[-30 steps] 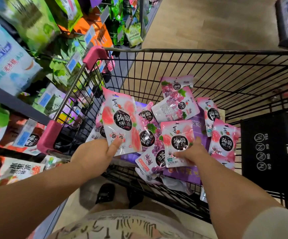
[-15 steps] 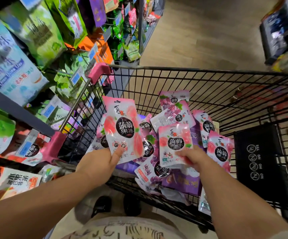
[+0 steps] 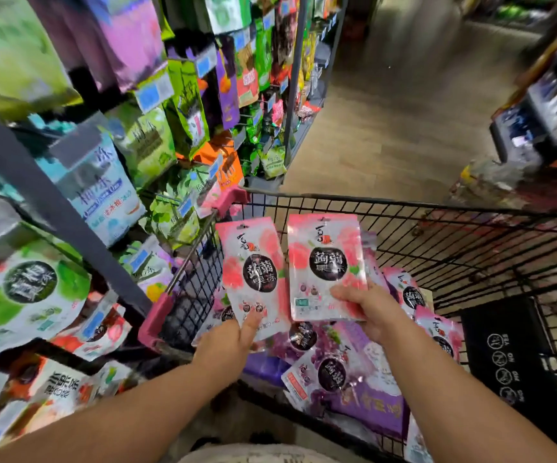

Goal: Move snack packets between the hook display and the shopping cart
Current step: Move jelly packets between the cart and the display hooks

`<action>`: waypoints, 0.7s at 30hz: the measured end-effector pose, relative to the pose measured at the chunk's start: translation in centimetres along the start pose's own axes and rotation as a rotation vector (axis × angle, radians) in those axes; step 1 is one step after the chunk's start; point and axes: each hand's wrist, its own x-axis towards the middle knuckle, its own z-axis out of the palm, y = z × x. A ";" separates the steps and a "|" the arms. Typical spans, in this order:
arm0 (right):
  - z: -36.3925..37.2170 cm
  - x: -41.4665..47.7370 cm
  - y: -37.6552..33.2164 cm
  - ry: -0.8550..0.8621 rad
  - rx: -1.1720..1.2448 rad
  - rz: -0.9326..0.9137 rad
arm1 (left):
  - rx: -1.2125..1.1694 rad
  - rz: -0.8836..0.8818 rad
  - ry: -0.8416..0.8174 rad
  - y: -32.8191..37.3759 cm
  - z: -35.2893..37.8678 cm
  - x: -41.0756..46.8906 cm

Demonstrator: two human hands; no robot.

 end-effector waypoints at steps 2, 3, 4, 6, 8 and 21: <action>2.1 -1.0 -1.3 -0.041 -0.004 -0.071 | -0.140 0.022 0.058 0.4 -1.4 -0.4; 3.3 -1.5 -2.0 -0.052 0.001 -0.109 | -0.185 0.012 0.087 0.7 -2.3 -0.7; 4.4 -1.8 -2.4 -0.063 0.005 -0.145 | -0.230 0.018 0.121 0.8 -3.2 -0.9; 6.8 -2.3 -3.3 -0.118 0.034 -0.183 | -0.258 0.019 0.181 1.4 -5.4 -1.8; 9.2 -2.8 -4.2 -0.157 0.050 -0.194 | -0.251 0.038 0.269 1.7 -7.7 -2.4; 23.6 -8.7 -10.7 -0.506 -0.222 -0.426 | -0.346 0.082 0.641 -0.4 -20.0 -9.1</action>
